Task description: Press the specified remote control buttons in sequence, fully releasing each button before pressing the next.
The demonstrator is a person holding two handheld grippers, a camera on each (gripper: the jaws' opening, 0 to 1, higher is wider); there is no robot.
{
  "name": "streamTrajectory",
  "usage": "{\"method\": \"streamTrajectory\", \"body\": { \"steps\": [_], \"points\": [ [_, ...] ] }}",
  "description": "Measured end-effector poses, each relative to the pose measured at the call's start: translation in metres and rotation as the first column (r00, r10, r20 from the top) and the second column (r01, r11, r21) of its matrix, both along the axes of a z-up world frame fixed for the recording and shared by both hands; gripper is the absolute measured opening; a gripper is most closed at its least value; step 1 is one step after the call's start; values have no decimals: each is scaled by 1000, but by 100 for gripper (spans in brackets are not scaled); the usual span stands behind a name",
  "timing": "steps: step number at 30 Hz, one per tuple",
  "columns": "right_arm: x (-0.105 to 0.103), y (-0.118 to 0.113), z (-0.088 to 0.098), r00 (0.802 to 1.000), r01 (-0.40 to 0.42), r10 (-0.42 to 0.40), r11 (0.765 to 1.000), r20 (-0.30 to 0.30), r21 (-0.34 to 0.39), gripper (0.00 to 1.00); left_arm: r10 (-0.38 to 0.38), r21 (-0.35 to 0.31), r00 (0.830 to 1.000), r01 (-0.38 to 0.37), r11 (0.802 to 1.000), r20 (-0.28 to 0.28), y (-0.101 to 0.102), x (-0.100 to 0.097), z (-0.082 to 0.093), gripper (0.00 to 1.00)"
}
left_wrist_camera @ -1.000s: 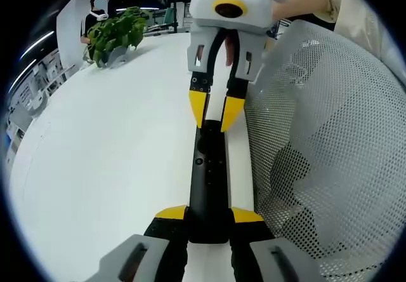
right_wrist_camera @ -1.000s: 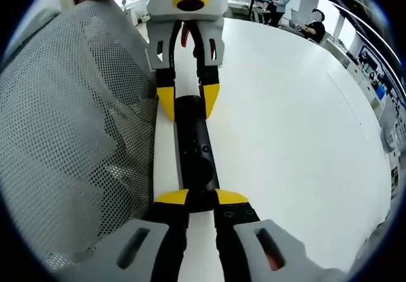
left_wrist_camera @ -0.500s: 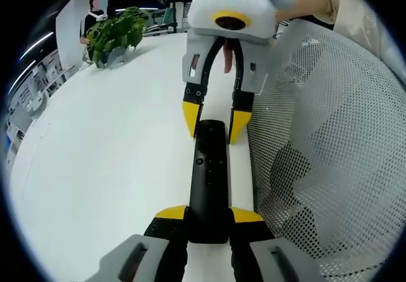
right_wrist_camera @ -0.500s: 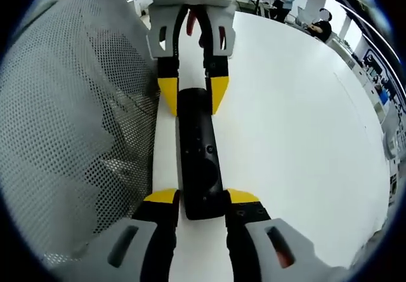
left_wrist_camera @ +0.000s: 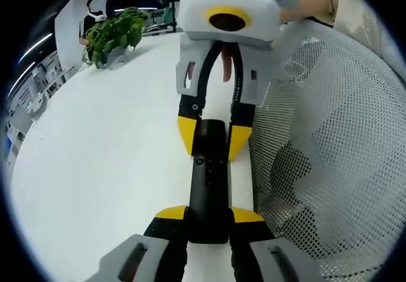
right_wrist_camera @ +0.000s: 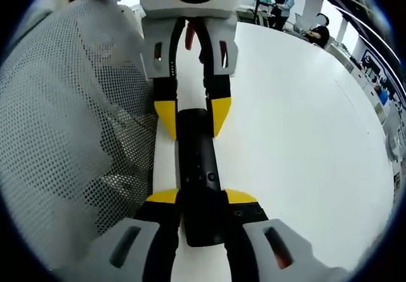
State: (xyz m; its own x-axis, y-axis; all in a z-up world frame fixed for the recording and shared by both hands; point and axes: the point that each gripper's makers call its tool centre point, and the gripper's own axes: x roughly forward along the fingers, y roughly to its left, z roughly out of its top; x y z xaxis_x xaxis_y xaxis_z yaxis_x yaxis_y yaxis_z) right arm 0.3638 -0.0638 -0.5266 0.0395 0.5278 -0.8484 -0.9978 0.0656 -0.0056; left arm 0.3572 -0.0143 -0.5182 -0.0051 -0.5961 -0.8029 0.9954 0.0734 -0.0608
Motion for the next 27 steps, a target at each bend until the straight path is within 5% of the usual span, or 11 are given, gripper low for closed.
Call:
{"method": "streamTrajectory", "body": {
  "steps": [5,9,12,16,19,27],
  "points": [
    [0,1,0,1000,-3,3,1000,2,-2,25,-20,21,999,19,1000,30,-1,-1,-1,25],
    [1,0,-1,1000,7,-7,1000,0,5,25,10,-12,999,-10,1000,-37,-4,-4,1,36],
    [2,0,-1,1000,11,-11,1000,0,6,25,19,-16,999,-20,1000,-45,-6,-6,1,51],
    [3,0,-1,1000,6,-6,1000,2,7,25,88,-35,996,-88,995,-18,-10,4,7,86],
    [4,0,-1,1000,4,-4,1000,-1,8,25,149,-121,989,-149,981,-11,-18,13,27,99],
    [4,0,-1,1000,5,-5,1000,-16,10,25,258,-247,960,-226,942,109,-10,27,96,100]
  ]
}}
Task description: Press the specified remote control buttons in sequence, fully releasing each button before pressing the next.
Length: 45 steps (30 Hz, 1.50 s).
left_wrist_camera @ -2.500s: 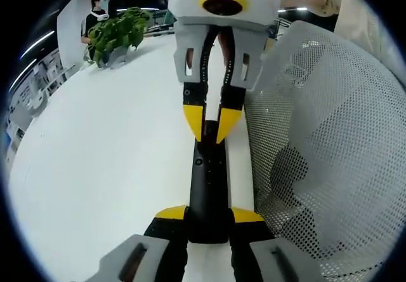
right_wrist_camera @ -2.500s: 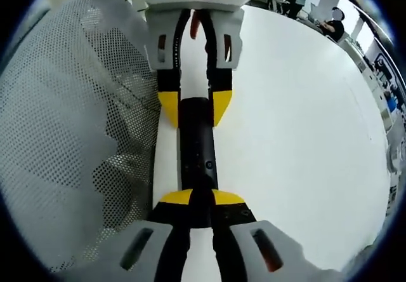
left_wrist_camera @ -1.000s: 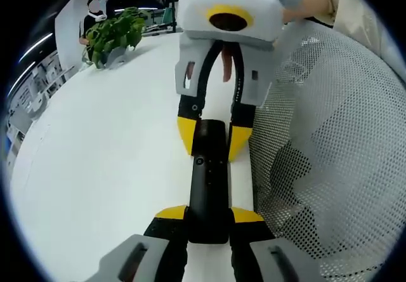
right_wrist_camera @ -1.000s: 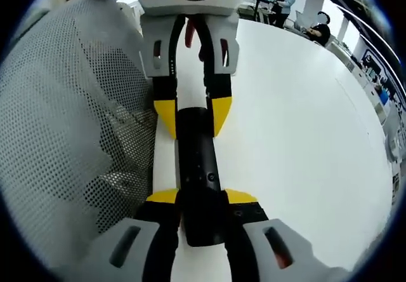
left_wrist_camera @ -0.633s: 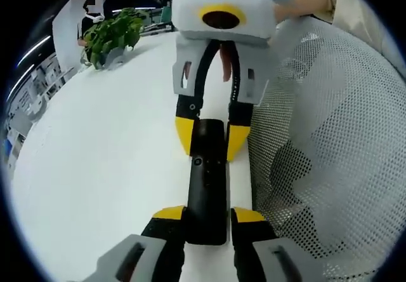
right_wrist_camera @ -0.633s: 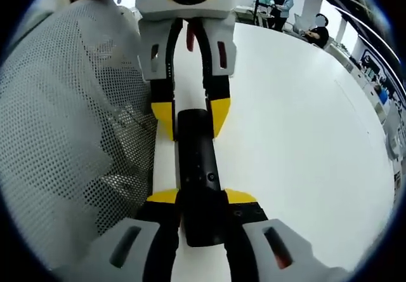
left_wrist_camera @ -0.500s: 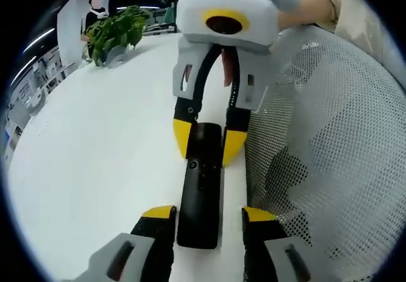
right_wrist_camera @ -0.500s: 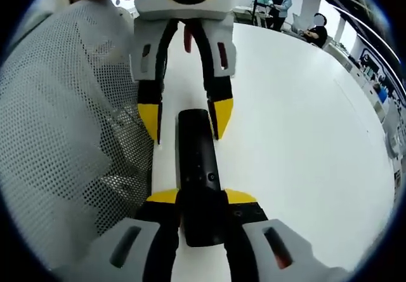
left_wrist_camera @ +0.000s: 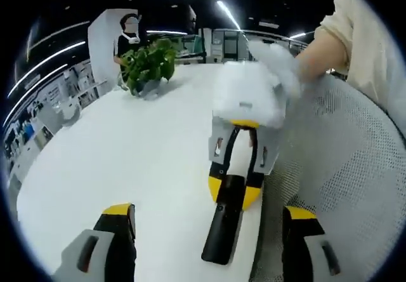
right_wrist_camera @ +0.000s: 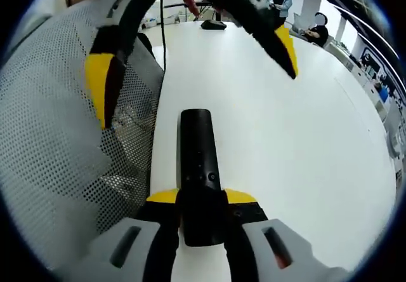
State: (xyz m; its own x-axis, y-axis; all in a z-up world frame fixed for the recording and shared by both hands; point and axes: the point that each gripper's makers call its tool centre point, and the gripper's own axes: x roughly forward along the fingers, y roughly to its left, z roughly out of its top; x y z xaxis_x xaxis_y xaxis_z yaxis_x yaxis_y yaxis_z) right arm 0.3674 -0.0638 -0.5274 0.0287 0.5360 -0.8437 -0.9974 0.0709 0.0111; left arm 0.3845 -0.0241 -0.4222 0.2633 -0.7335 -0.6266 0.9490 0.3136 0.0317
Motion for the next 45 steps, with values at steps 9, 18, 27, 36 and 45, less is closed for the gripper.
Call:
{"method": "streamTrajectory", "body": {
  "steps": [9,18,27,36,45],
  "points": [
    [0,0,1,1000,2,-2,1000,-8,13,25,219,-308,976,-212,927,-14,24,-22,68,100],
    [0,1,1,1000,7,-7,1000,-10,18,25,466,-446,878,-377,812,107,58,-18,101,100],
    [0,1,1,1000,12,-11,1000,-18,16,25,490,-488,852,-353,798,186,59,-15,111,100],
    [26,1,0,1000,-10,10,999,4,-32,25,501,-512,848,-357,781,173,63,-13,114,100],
    [67,1,-1,1000,-10,11,998,17,-56,25,520,-525,836,-367,768,176,67,-11,116,100]
  ]
}}
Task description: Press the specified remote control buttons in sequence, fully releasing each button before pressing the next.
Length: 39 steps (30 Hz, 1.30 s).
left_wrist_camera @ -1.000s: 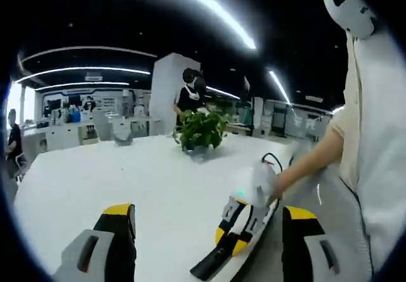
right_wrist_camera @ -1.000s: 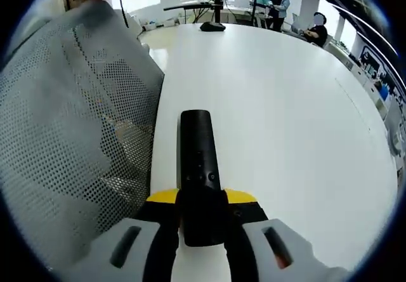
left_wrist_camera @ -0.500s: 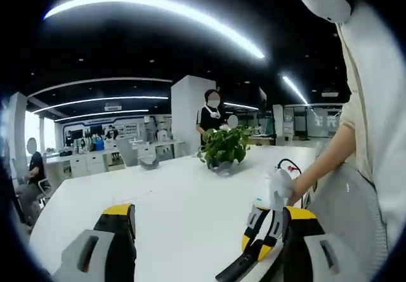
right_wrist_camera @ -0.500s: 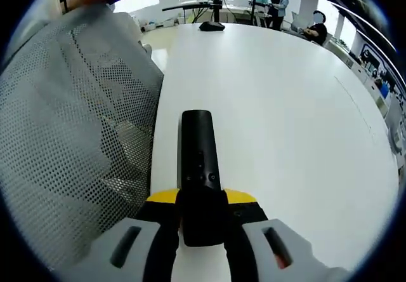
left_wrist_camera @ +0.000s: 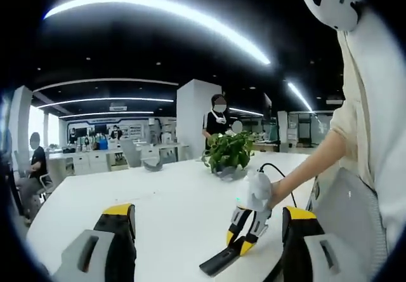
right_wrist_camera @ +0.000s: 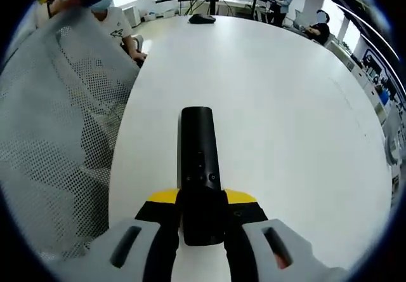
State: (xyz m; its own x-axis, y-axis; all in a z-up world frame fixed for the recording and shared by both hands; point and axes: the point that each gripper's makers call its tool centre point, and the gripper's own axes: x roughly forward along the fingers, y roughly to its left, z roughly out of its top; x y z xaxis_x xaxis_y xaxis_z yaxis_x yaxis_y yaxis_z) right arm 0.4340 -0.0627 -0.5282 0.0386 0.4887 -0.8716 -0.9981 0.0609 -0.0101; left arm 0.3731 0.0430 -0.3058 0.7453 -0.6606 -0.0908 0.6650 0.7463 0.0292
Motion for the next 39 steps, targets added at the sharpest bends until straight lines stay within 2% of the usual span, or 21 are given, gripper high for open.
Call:
{"method": "streamTrajectory", "body": {
  "steps": [4,7,12,21,29,33,37,39],
  "points": [
    [19,0,0,1000,-1,1,1000,5,-9,25,-1,-2,1000,1,1000,-6,0,0,-1,100],
    [34,0,1,1000,4,-4,1000,23,-21,25,-1,40,1000,1,999,-5,0,0,-6,100],
    [57,-1,0,1000,13,-12,1000,16,-28,25,-11,91,1000,11,996,3,-3,-1,-11,100],
    [97,-6,1,999,2,2,996,42,-89,25,8,53,1000,-8,999,-1,3,1,-10,100],
    [135,-8,0,998,11,-5,993,57,-120,25,10,58,1000,-10,998,-8,4,1,-12,100],
    [141,-8,-1,999,16,-10,992,43,-129,25,5,50,1000,-5,999,-12,3,1,-11,100],
    [150,-7,0,998,15,-7,991,58,-135,25,7,59,1000,-6,998,-12,3,1,-12,100],
    [148,-7,0,999,20,-14,991,49,-131,25,6,56,1000,-5,998,-13,3,1,-12,100]
  ]
}}
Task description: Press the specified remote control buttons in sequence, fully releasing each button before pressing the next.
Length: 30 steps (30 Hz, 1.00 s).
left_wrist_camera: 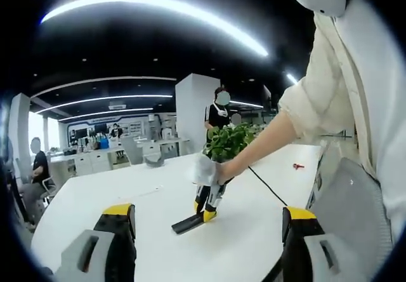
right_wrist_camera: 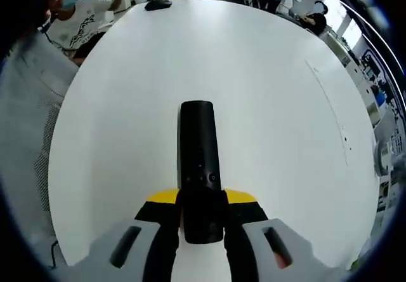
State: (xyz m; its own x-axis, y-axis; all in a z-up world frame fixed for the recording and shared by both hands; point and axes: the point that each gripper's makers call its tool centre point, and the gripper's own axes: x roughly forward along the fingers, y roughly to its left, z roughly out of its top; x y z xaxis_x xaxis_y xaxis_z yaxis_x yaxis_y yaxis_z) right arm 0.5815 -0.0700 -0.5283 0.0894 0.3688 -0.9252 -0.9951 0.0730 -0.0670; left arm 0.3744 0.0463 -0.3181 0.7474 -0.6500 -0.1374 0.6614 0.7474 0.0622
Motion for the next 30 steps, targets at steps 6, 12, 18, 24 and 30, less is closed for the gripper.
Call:
{"method": "streamTrajectory", "body": {
  "steps": [6,12,18,24,30],
  "points": [
    [4,-2,6,992,42,-42,999,116,5,40,14,14,1000,-14,1000,2,2,2,-1,100],
    [-4,-1,20,945,279,-306,938,113,208,63,18,31,1000,-18,999,7,3,2,-3,100],
    [-33,-12,45,825,513,-565,758,11,404,100,20,8,1000,-20,1000,5,2,2,-1,100],
    [-68,-30,87,730,601,-677,571,-93,559,100,26,3,1000,-26,1000,18,2,2,2,100],
    [-108,-49,129,677,627,-725,481,-123,614,100,49,-3,999,-49,999,23,4,4,3,100]
  ]
}}
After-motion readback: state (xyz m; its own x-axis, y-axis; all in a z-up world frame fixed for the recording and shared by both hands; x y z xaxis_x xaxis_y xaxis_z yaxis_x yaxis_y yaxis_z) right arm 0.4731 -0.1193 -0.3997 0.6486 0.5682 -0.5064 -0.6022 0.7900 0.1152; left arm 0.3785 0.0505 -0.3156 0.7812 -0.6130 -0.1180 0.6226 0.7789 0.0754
